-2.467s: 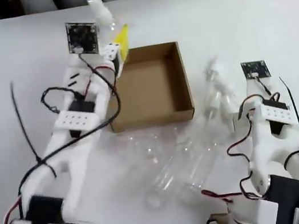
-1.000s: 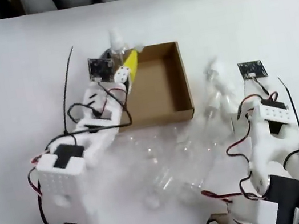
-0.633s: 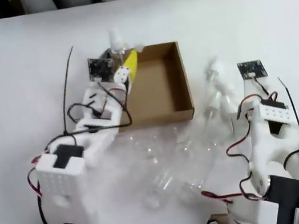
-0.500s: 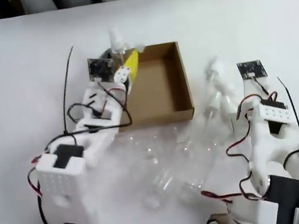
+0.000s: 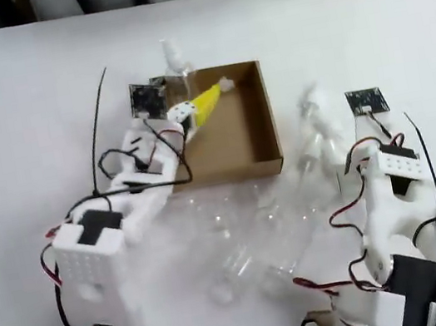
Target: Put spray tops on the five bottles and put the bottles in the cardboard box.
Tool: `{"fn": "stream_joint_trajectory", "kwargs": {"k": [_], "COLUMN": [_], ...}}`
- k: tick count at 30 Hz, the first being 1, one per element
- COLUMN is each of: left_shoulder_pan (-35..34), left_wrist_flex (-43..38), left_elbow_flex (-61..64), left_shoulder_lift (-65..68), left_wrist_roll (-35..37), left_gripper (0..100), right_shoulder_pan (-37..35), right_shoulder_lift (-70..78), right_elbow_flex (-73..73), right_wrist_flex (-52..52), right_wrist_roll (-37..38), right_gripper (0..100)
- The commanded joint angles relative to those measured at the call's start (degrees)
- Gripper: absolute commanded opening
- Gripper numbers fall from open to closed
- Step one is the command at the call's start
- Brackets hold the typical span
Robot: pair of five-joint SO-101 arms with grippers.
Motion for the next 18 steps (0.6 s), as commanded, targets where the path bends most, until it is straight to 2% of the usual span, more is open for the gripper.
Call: {"fn": "stream_joint_trajectory", "kwargs": {"k": [1, 6, 18], "left_shoulder_pan": [-0.7, -0.7, -0.9], "left_wrist_flex": [0.0, 0.2, 0.2], "left_elbow_flex": [-2.7, -2.4, 8.7], "left_shoulder_lift": [-1.0, -2.3, -14.3], "left_wrist_roll": [0.1, 0.1, 0.1], "left_gripper": [39, 39, 39], "right_shoulder_pan": [-0.6, -0.6, -0.6], "right_shoulder_lift": [-0.2, -0.2, -0.2], "right_elbow_flex": [-1.1, -1.1, -1.1], "right_wrist_flex": [-1.0, -1.0, -1.6], "right_wrist_roll": [0.7, 0.6, 0.4], "right_gripper": [1.7, 1.7, 1.7]}}
